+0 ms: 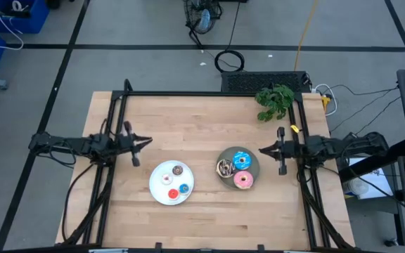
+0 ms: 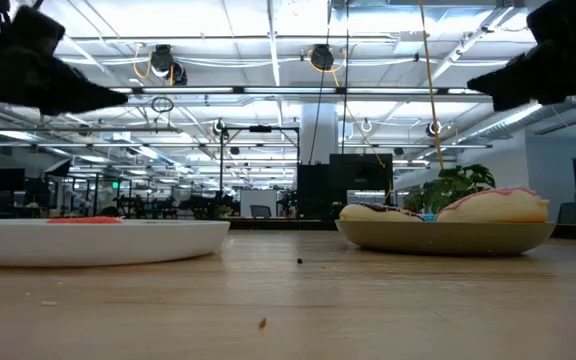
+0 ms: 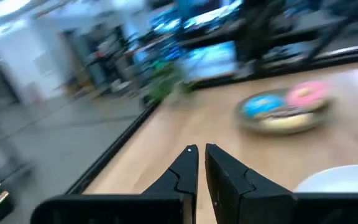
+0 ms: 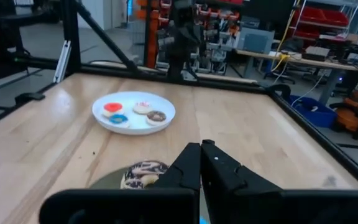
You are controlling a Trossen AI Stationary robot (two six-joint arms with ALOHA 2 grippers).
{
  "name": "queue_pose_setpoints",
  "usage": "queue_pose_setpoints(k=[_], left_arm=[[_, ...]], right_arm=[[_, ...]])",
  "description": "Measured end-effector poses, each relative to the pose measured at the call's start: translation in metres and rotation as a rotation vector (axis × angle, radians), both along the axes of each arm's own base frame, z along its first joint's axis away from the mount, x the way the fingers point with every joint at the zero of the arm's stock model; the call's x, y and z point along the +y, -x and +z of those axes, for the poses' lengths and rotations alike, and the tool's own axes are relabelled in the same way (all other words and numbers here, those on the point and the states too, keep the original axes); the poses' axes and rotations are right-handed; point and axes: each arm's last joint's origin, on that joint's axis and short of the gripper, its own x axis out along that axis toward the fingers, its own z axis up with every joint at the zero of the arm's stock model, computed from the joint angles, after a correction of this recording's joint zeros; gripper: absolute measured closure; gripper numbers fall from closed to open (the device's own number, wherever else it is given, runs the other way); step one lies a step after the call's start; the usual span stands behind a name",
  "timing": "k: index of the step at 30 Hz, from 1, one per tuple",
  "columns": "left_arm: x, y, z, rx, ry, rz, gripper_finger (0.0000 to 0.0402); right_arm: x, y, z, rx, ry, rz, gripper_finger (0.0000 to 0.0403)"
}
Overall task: Pick & Place donuts
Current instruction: Return to Home Position
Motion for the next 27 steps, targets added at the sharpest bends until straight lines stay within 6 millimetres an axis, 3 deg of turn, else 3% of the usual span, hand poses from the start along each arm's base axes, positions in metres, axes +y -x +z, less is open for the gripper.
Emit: queue_pose_setpoints(k=[8,16,27], left_arm=[[-0.003,0.000,0.012,-0.114,-0.024,-0.094,0.0364],[-0.005,-0.001,0.013,-0.104,-0.128,-0.210,0.0364],[-0.005,-0.001,0.009,-0.073,-0.084,-0.273,0.0364]], right_arm=[[0.001,-0.004,-0.022,-0.027,0.017,0.002,0.0403],[0.001,-0.005,-0.026,-0.036,0.004,0.000,0.0403],[0.001,-0.005,-0.026,-0.034,-0.029,0.002,0.0403]])
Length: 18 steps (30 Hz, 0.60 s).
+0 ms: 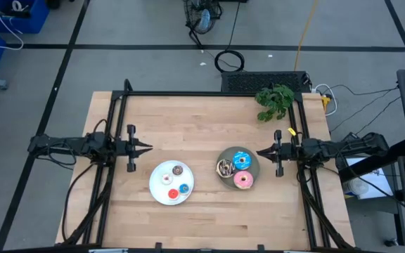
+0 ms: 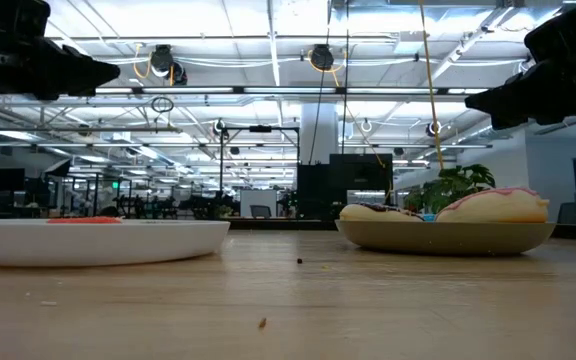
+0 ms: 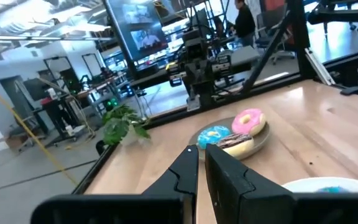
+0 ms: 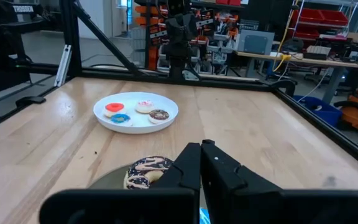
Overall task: Pick & Place donuts
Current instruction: Return to Home Position
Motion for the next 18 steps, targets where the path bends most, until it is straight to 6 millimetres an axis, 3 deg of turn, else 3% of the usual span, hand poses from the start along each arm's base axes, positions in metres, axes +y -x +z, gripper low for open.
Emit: queue_pose_setpoints(k=[9,18], left_arm=[[-0.004,0.000,0.000,0.005,-0.015,-0.074,0.0364],[-0.003,0.000,-0.001,0.015,0.030,-0.047,0.0364]], right_arm=[[0.002,0.000,0.000,-0.004,-0.033,0.051,0.0403],[0.001,0.001,0.012,-0.143,-0.004,0.051,0.0403]])
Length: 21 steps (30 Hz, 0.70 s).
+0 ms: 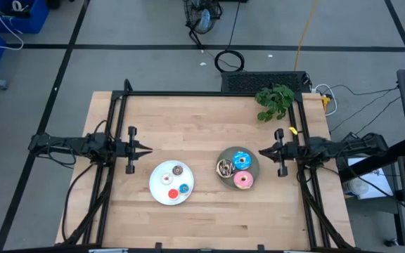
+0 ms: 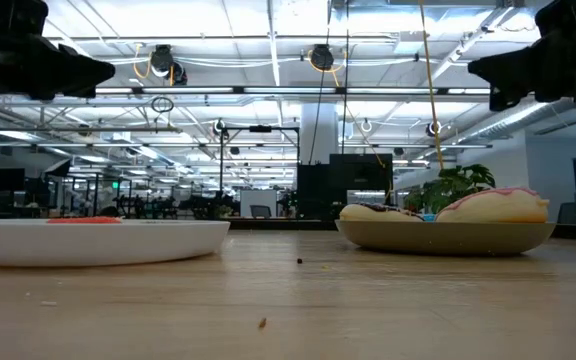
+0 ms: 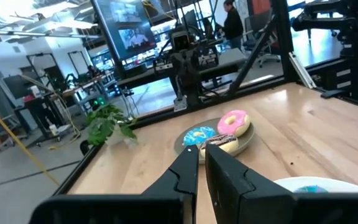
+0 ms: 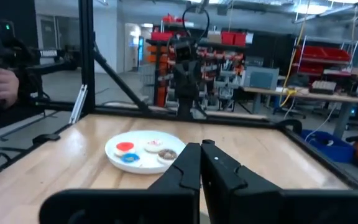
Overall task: Pick & Place donuts
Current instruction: Return to Home Position
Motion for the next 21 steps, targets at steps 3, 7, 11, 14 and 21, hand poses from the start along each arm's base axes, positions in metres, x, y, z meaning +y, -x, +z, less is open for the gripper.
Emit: queue_pose_setpoints(k=[3,7,11,14,21], left_arm=[[0.0000,0.0000,-0.0003,0.003,-0.005,0.000,0.0364],[0.0006,-0.0001,-0.0027,0.028,-0.007,0.022,0.0364],[0.0007,-0.0001,-0.0039,0.039,-0.003,0.024,0.0364],[0.0007,-0.0001,-0.0036,0.036,-0.002,0.026,0.0364],[0.0006,-0.0001,-0.0043,0.044,0.012,0.020,0.0364]], right_arm=[[-0.0004,0.0023,0.0015,-0.019,0.002,-0.001,0.0403],[-0.0022,0.0065,-0.0045,0.045,0.011,-0.040,0.0403],[-0.0030,0.0097,-0.0069,0.068,0.014,-0.051,0.0403],[-0.0021,0.0095,-0.0070,0.066,0.014,-0.022,0.0403],[-0.0020,0.0090,-0.0062,0.038,-0.007,-0.007,0.0403]])
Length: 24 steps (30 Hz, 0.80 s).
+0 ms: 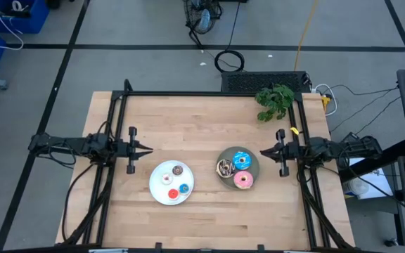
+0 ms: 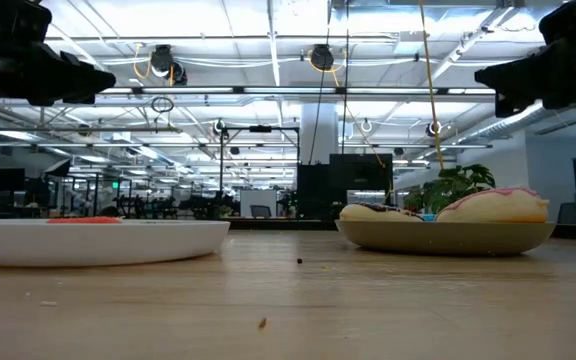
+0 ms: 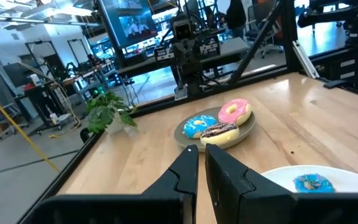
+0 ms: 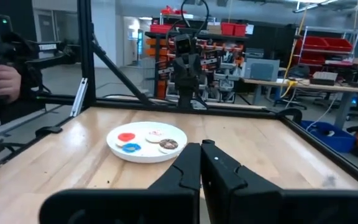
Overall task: Pick & Place donuts
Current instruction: Return to Home Position
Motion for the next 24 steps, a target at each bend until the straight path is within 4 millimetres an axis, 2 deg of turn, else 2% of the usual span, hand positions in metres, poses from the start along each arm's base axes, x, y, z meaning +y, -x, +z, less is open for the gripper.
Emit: queue_pose_setpoints(k=[24], left_arm=[[0.0011,0.0001,-0.0031,0.032,0.033,0.039,0.0364]], right_arm=[[-0.0006,-0.0001,0.0036,-0.037,0.013,-0.008,0.0403]])
